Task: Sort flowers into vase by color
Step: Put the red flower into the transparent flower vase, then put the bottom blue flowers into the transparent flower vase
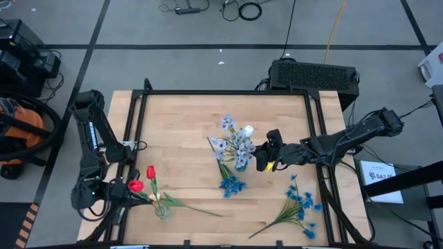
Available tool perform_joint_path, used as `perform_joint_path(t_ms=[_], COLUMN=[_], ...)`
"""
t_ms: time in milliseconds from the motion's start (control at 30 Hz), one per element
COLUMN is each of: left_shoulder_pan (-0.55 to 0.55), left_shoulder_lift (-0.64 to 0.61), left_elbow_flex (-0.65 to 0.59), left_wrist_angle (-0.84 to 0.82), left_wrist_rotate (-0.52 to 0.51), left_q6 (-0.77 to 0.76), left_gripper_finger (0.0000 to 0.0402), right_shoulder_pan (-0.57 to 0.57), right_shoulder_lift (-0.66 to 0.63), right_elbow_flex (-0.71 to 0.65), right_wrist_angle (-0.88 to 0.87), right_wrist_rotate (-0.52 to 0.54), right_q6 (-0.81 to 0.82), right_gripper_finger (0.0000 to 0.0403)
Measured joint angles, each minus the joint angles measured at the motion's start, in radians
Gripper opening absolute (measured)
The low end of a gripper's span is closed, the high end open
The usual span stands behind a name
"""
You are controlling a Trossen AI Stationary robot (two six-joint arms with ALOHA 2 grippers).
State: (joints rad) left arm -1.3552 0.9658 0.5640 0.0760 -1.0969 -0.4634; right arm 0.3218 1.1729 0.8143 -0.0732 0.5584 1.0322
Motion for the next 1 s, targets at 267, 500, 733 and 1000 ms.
perform_joint_path(t_ms=[267, 500, 733, 1000], left_shoulder_pan=[0.022, 0.033, 0.033, 0.033], left_shoulder_lift=[0.001, 0.001, 0.001, 0.001], left_elbow_flex=[-0.016, -0.016, -0.016, -0.016], left_wrist_angle=[-0.015, -0.040, -0.042, -0.041], left_wrist_rotate=[0.000, 0.048, 0.075, 0.098], left_q6=[-0.026, -0.029, -0.029, -0.028], left_gripper_finger=[0.0032, 0.0060, 0.0101, 0.0170], right_shoulder_pan=[0.000, 0.000, 0.001, 0.001], right_shoulder_lift=[0.000, -0.002, -0.020, -0.050], right_elbow_flex=[0.000, 0.000, 0.000, 0.000], right_wrist_angle=[-0.005, -0.022, -0.096, -0.341], right_wrist_rotate=[-0.007, -0.045, -0.180, -0.339], right_q6=[0.000, 0.012, 0.090, 0.306], right_gripper_finger=[0.0000, 0.0000, 0.0000, 0.0000])
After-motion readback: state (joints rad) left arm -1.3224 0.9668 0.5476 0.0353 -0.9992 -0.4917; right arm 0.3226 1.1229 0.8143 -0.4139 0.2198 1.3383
